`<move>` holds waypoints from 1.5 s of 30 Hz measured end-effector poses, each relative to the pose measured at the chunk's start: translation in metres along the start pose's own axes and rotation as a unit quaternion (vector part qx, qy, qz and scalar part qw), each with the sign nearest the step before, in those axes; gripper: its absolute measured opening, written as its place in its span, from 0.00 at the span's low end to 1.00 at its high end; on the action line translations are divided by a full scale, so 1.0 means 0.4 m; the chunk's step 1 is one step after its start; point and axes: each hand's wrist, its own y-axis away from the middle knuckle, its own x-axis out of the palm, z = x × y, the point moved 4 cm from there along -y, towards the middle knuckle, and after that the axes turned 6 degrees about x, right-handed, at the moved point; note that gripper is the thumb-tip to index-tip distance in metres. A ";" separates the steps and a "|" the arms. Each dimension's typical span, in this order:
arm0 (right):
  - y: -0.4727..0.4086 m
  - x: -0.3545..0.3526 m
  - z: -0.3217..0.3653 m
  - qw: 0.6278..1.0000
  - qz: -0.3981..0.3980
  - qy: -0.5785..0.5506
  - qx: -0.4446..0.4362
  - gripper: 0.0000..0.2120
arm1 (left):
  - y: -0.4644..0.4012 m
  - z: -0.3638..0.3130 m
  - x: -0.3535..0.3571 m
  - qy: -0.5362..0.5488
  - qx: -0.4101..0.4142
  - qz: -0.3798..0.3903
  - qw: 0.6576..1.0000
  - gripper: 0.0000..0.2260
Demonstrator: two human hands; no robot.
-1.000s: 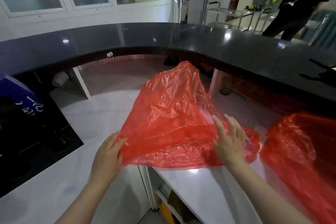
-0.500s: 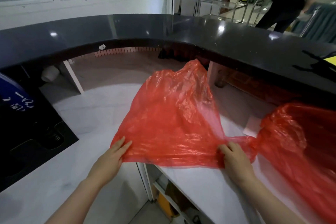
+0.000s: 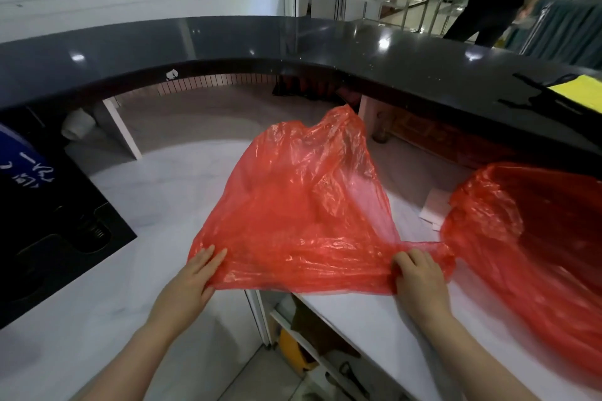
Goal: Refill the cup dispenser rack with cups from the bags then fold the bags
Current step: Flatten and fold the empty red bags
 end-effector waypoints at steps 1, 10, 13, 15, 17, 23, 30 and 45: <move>0.002 0.002 -0.008 1.000 0.012 -0.003 0.009 0.12 | 0.003 0.010 0.003 -0.008 -0.003 0.012 1.000 0.31; -0.006 0.052 -0.054 0.988 0.146 0.040 0.036 0.26 | 0.035 0.110 -0.018 -0.014 -0.050 0.084 0.995 0.34; -0.018 0.055 -0.044 0.983 0.169 0.061 0.028 0.26 | 0.031 0.116 -0.020 -0.004 -0.050 0.105 0.993 0.34; -0.031 0.045 -0.039 0.983 0.171 0.054 0.025 0.25 | 0.015 0.105 -0.034 0.044 -0.066 0.087 0.993 0.29; -0.050 0.020 -0.026 0.989 0.145 0.011 0.020 0.23 | -0.010 0.091 -0.064 0.082 -0.069 0.039 0.994 0.21; -0.165 -0.024 0.080 0.995 0.028 -0.091 0.000 0.13 | -0.089 0.042 -0.170 0.073 -0.057 -0.145 0.985 0.16; -0.341 -0.011 0.145 0.989 0.033 -0.145 0.000 0.13 | -0.187 0.051 -0.210 0.130 -0.094 -0.251 0.955 0.11; -0.667 0.057 0.242 0.917 0.057 -0.342 0.199 0.20 | -0.527 0.177 -0.245 0.217 -0.141 -0.247 0.934 0.12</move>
